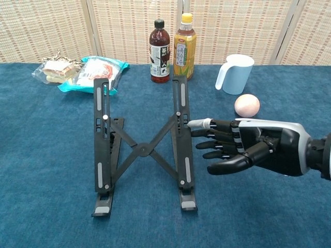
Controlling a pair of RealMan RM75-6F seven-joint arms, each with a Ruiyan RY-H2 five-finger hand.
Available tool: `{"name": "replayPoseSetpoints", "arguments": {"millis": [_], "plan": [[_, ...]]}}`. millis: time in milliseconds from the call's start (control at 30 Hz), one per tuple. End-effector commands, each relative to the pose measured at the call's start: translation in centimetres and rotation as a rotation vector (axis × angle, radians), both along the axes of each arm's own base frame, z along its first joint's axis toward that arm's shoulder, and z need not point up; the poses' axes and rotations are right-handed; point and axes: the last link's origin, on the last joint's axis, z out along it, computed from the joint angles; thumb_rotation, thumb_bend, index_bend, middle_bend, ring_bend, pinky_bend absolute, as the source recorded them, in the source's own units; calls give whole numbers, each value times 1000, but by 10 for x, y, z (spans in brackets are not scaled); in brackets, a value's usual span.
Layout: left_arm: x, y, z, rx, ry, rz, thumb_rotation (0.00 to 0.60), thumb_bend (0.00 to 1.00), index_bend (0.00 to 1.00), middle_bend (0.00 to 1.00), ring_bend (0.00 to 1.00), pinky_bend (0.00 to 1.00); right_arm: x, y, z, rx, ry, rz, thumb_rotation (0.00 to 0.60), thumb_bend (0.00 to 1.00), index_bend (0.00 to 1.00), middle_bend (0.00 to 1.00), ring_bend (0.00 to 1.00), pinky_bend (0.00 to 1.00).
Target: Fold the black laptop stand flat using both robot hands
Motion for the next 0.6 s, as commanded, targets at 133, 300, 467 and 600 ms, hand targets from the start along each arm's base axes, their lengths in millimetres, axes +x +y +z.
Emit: {"name": "replayPoseSetpoints", "arguments": {"millis": [133, 300, 467, 600], "plan": [[3, 3, -2, -9, -2, -14, 600, 217, 218, 96, 33, 21, -15, 5, 23, -57, 36, -7, 600, 49, 0, 0, 0, 0], [4, 4, -6, -18, -7, -18, 600, 217, 218, 96, 33, 20, -22, -9, 40, -135, 47, -31, 600, 49, 0, 0, 0, 0], [4, 3, -5, -13, -7, -17, 600, 217, 218, 96, 33, 21, -17, -33, 45, -180, 38, -39, 600, 50, 0, 0, 0, 0], [3, 1, -3, -11, -5, -14, 600, 217, 218, 96, 33, 20, -8, -51, 39, -182, 36, -23, 600, 49, 0, 0, 0, 0]]}}
